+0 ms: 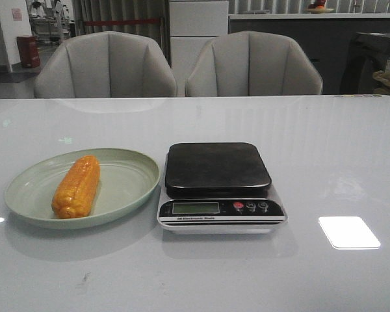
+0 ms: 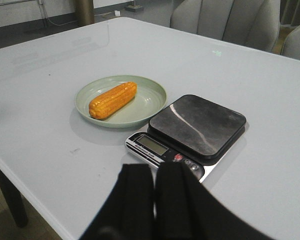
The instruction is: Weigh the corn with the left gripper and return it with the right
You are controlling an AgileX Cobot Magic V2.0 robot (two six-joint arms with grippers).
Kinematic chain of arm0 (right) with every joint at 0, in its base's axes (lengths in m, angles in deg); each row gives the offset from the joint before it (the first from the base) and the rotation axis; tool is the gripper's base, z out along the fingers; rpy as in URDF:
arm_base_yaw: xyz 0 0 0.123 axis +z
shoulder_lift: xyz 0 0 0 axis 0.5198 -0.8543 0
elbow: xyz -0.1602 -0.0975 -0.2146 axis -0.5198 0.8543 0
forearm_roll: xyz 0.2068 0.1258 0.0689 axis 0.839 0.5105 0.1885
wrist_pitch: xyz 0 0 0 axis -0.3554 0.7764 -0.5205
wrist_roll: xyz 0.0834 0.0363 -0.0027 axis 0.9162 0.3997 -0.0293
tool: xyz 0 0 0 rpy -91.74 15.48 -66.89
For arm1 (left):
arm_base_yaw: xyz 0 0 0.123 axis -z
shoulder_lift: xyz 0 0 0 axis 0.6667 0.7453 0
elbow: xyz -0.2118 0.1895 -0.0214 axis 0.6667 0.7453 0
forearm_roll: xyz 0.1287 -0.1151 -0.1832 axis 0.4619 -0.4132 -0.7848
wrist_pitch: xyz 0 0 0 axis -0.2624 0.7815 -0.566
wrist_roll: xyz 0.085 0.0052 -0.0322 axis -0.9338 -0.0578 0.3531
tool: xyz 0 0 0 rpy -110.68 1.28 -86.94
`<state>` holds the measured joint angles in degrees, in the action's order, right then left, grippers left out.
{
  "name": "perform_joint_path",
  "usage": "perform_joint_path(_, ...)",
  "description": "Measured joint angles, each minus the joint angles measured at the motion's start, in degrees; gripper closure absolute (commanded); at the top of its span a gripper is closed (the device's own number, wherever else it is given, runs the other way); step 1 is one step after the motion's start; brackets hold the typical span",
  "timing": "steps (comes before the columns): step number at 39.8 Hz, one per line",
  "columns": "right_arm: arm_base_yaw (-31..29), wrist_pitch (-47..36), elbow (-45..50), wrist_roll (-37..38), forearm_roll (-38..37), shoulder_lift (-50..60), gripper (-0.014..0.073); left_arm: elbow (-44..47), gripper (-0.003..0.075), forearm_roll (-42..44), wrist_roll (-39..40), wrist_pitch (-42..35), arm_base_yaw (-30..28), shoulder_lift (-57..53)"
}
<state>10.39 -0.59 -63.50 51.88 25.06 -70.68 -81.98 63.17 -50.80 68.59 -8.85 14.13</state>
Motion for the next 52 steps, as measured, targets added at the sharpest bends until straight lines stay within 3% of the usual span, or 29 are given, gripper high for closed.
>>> perform_joint_path(6,0.0,0.0,0.0,0.0,0.0,0.0,0.0426,4.85,0.0598,-0.42,0.0,-6.57,-7.66,0.0)
perform_joint_path(14,0.0,0.0,0.0,0.0,0.0,0.0,0.0426,9.97,0.0598,-0.35,0.0,-9.77,-19.4,-0.87)
perform_joint_path(24,0.0,0.0,0.0,0.0,0.0,0.0,0.0426,13.59,0.0597,-0.35,0.0,-12.7,-28.11,-2.39)
perform_joint_path(34,0.0,0.0,0.0,0.0,0.0,0.0,0.0426,13.59,0.0598,5.82,0.0,-12.91,-29.66,-2.39)
perform_joint_path(52,0.0,0.0,0.0,0.0,0.0,0.0,0.0426,13.59,0.0598,5.58,0.0,-15.49,-29.66,-2.39)
